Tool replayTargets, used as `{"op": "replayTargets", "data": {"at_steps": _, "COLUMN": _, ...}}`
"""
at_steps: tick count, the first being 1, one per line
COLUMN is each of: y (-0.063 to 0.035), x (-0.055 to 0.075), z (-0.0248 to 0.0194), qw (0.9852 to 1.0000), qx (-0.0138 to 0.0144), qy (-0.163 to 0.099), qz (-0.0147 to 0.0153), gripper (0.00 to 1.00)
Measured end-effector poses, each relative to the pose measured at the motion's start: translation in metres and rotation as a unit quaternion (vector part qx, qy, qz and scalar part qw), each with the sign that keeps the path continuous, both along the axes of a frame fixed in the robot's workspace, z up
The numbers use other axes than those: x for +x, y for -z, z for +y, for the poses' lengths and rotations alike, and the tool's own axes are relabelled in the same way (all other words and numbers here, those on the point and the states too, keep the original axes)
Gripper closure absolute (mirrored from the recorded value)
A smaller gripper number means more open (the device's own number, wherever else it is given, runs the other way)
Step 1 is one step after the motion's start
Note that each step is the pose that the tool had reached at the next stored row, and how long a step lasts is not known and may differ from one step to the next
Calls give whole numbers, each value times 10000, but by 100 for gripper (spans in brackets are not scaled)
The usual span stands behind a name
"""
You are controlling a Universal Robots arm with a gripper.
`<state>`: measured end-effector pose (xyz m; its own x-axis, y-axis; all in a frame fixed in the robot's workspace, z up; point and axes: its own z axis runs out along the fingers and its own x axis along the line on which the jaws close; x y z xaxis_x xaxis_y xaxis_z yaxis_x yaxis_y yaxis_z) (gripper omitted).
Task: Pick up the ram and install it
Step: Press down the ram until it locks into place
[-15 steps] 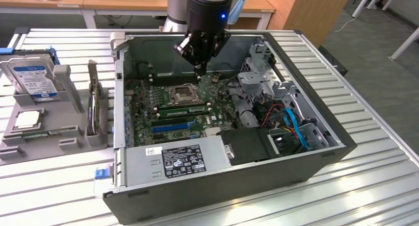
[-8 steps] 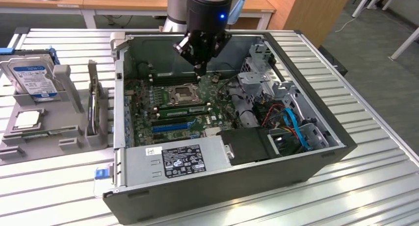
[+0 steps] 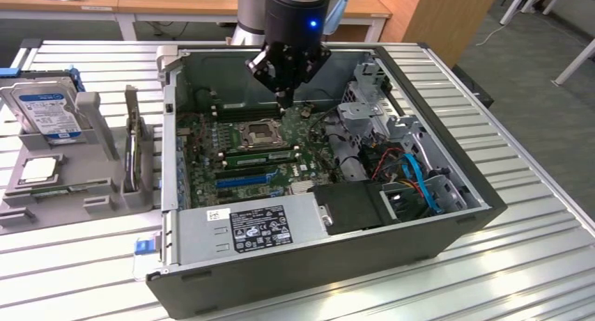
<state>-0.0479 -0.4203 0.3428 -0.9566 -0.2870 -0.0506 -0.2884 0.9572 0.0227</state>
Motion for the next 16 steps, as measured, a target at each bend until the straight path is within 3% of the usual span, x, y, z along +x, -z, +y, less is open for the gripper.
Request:
{"op": "replayTargets", "data": {"at_steps": 4, "y": 0, "x": 0, "z": 0, "qw": 9996, "qx": 0, "qy": 272, "qz": 0, "gripper": 90}}
{"op": "replayTargets", "data": {"at_steps": 13, "y": 0, "x": 0, "z": 0, "qw": 9996, "qx": 3, "qy": 296, "qz": 0, "gripper": 90}}
{"op": "replayTargets", "data": {"at_steps": 16, "y": -6, "x": 0, "z": 0, "qw": 9994, "qx": 21, "qy": 337, "qz": 30, "gripper": 90}}
